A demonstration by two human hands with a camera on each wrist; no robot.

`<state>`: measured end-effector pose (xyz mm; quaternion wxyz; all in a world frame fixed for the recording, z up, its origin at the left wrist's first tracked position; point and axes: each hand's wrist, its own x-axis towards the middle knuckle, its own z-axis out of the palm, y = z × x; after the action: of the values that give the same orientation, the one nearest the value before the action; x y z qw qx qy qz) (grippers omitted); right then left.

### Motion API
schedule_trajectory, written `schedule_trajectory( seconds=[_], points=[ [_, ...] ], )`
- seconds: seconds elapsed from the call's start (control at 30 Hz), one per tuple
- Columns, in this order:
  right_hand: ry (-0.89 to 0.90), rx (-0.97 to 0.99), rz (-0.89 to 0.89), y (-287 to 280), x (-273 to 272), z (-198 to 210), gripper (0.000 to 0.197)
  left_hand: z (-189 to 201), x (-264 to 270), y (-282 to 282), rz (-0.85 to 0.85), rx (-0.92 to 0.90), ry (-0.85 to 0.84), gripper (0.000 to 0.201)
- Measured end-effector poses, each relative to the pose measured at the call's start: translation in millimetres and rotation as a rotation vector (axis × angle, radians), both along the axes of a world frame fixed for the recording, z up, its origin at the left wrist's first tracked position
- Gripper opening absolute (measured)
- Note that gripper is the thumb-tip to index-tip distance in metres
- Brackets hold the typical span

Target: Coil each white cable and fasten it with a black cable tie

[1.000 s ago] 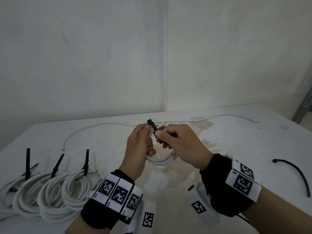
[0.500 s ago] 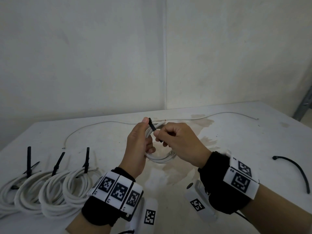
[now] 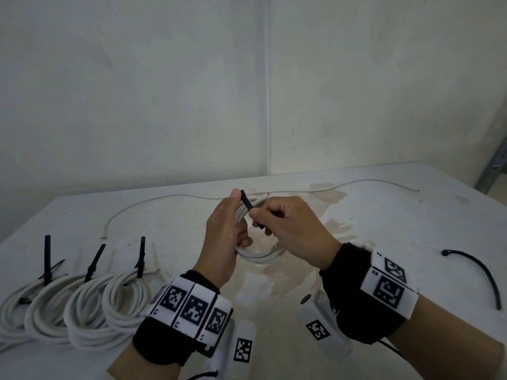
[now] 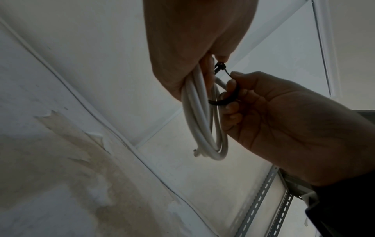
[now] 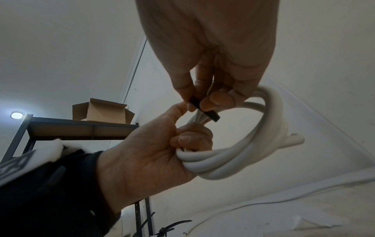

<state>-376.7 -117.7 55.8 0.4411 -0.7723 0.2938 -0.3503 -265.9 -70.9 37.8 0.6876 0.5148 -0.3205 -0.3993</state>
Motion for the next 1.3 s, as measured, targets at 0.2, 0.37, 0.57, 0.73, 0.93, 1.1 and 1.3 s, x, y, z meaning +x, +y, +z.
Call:
schedule_trajectory(
  seconds=[0.2,0.37,0.57,0.73,0.93,1.1,1.3],
  points=[
    [-0.018,-0.018,0.003,4.2,2.0,1.9,0.028,-2.0,0.2,-0.1,0.033,-0.004,-0.087,0.029],
    [-0.015,-0.093,0.008,4.7,4.1,0.5,0.029,-1.5,-1.7,1.3,0.052,-0.019,-0.139,0.033],
    [0.003,-0.112,0.013,2.8,1.9,-1.4,0.028,-1.1,-3.9,2.7,0.092,-0.042,-0.153,0.037],
    [-0.012,-0.203,-0.05,1.3,3.1,-6.5,0.027,-4.7,-8.7,2.5,0.102,-0.066,-0.177,0.035],
    [0.028,-0.177,-0.009,3.2,2.0,-2.3,0.02,-2.9,-2.2,2.5,0.113,-0.064,-0.148,0.033],
    [-0.032,-0.204,-0.037,6.1,2.5,-1.5,0.019,0.5,-1.4,3.7,0.124,-0.073,-0.139,0.033],
    [-0.04,-0.163,-0.011,7.1,0.3,-2.5,0.014,-0.5,-0.6,8.7,0.108,-0.045,-0.19,0.025]
  ],
)
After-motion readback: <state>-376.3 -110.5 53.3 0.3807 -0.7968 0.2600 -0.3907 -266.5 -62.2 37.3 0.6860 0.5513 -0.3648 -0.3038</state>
